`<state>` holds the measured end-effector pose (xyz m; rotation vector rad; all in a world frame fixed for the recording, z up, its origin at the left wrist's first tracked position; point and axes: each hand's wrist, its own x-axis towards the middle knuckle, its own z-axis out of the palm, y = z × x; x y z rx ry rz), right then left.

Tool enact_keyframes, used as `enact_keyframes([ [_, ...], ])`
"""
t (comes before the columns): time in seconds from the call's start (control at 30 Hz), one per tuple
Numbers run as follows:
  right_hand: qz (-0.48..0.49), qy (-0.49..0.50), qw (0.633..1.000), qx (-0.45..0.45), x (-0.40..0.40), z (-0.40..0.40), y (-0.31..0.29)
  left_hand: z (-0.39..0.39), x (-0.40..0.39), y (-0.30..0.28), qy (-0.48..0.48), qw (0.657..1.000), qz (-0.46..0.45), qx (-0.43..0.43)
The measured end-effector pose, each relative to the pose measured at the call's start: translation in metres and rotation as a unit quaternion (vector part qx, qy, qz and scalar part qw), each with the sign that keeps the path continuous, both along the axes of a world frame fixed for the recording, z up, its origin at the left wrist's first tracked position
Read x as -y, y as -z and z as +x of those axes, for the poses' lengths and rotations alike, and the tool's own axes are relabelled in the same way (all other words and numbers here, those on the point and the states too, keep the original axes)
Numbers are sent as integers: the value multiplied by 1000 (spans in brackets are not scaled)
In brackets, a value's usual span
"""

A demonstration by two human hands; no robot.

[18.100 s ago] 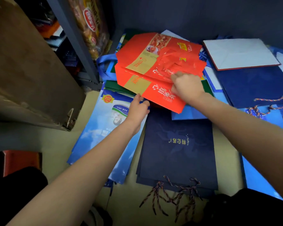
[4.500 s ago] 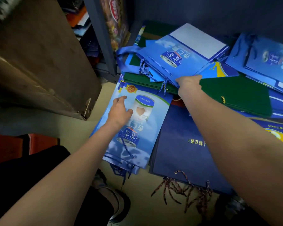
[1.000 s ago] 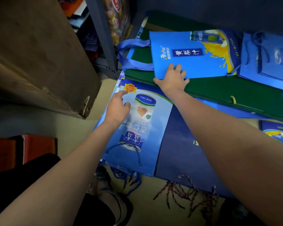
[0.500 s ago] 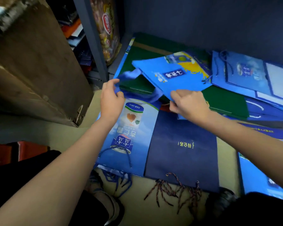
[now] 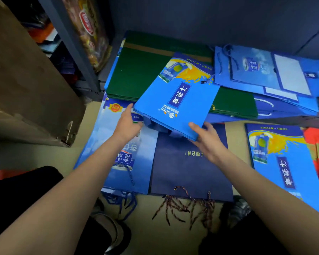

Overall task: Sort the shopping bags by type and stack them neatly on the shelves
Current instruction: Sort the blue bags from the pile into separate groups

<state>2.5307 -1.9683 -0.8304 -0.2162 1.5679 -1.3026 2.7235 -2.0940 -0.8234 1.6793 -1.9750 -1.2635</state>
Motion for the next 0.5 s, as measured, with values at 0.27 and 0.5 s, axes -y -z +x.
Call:
enact_keyframes([
  [0.27,102,-14,993,-52,-6,40,1,4,23,-1,-77,994,-62,39],
  [0.5,101,1,991,-84,-13,10,-9,12,-34,2,-61,953,295,-26],
])
